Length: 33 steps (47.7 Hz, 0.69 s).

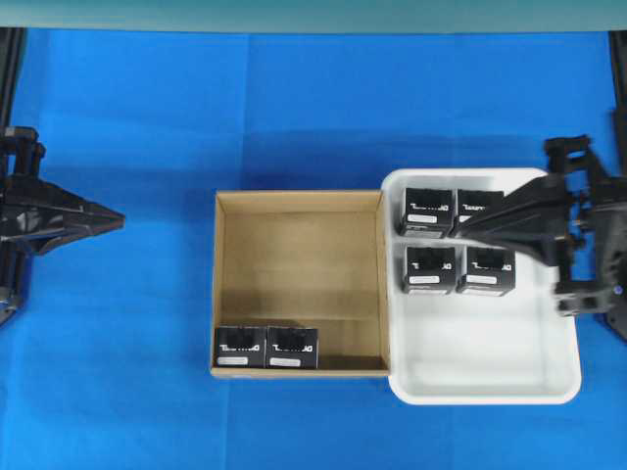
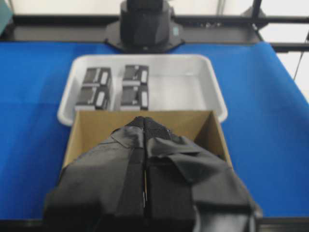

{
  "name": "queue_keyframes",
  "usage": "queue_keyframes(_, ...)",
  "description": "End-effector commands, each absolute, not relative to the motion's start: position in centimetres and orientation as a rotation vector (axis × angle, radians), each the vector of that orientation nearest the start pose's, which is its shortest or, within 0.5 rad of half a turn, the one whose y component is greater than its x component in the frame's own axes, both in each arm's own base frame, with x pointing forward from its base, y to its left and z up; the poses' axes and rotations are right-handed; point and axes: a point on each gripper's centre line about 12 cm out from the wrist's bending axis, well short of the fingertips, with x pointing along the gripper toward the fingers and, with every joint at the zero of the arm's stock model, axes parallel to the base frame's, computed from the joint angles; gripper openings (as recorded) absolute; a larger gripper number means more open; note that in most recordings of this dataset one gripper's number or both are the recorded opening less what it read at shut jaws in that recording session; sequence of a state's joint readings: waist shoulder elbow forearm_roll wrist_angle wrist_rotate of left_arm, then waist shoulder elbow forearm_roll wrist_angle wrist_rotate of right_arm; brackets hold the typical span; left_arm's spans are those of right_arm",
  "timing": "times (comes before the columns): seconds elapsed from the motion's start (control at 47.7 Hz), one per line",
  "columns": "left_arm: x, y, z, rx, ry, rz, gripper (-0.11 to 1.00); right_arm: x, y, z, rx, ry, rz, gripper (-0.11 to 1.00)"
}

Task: Pick the box from inside the cardboard box.
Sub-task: 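Swing the right gripper over the cardboard box toward the inner servo box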

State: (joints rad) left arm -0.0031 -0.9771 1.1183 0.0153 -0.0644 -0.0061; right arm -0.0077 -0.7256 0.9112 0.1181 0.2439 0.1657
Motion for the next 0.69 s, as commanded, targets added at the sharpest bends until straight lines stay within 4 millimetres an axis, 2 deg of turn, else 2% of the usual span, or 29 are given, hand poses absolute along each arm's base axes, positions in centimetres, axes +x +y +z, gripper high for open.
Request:
queue_keyframes(0.0, 20.0, -0.1, 30.3, 0.009, 0.064, -0.007, -0.07, 26.5, 0.5, 28.9, 0.314, 0.529, -0.042, 0.02)
queue_keyframes(0.147, 20.0, -0.1, 30.1, 0.0, 0.098, -0.006, -0.07, 29.5, 1.0, 28.1, 0.377, 0.724, -0.065, 0.02)
queue_keyframes(0.356, 19.8, -0.1, 29.8, -0.001, 0.144, -0.005, -0.07, 33.4, 1.6, 27.2, 0.362, 0.956, -0.072, 0.02)
queue_keyframes(0.67, 19.2, -0.1, 29.1, -0.002, 0.227, -0.003, -0.07, 39.0, 1.9, 28.6, 0.305, 1.076, -0.043, 0.02)
